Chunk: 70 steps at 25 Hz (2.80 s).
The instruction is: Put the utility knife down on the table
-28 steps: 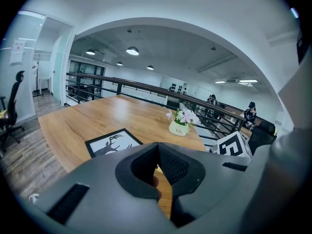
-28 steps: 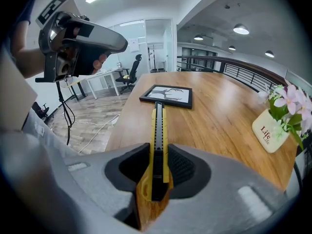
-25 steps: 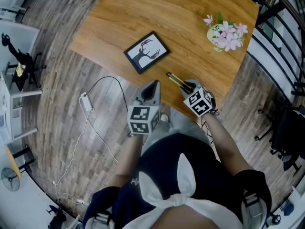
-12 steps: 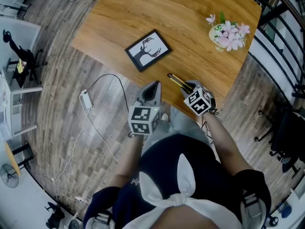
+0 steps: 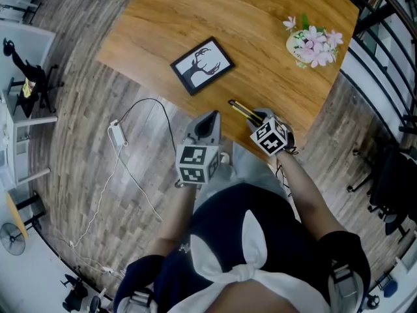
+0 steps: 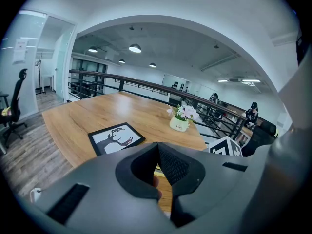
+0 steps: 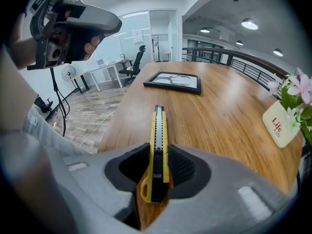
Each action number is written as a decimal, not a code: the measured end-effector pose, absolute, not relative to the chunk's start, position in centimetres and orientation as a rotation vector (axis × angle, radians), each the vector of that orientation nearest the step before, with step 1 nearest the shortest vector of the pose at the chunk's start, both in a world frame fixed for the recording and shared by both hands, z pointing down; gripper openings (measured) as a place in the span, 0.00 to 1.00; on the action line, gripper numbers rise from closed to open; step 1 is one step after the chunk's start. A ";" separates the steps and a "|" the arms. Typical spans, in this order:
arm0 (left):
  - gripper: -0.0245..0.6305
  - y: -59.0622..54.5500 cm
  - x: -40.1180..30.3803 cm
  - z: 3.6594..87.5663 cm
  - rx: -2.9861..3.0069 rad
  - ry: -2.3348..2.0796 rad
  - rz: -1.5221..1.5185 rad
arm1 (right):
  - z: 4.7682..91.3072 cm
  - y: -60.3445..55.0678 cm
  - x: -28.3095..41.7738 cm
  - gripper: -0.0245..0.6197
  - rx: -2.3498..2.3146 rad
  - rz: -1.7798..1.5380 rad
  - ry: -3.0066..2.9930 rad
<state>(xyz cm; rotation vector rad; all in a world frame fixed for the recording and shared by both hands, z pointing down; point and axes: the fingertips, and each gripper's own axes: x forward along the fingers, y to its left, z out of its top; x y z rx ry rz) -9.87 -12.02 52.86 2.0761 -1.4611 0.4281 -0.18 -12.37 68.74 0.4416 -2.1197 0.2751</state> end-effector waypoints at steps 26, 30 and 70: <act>0.06 -11.3 -9.4 51.5 2.144 -1.426 0.420 | 64.5 -12.4 0.9 0.30 0.645 0.358 -2.202; 0.06 -11.3 -9.1 50.6 2.177 -1.420 0.413 | 62.6 -12.2 0.9 0.30 0.691 0.405 -2.258; 0.06 -6.9 -4.8 48.4 2.342 -1.257 0.417 | 51.9 -7.2 2.4 0.03 1.005 0.352 -2.426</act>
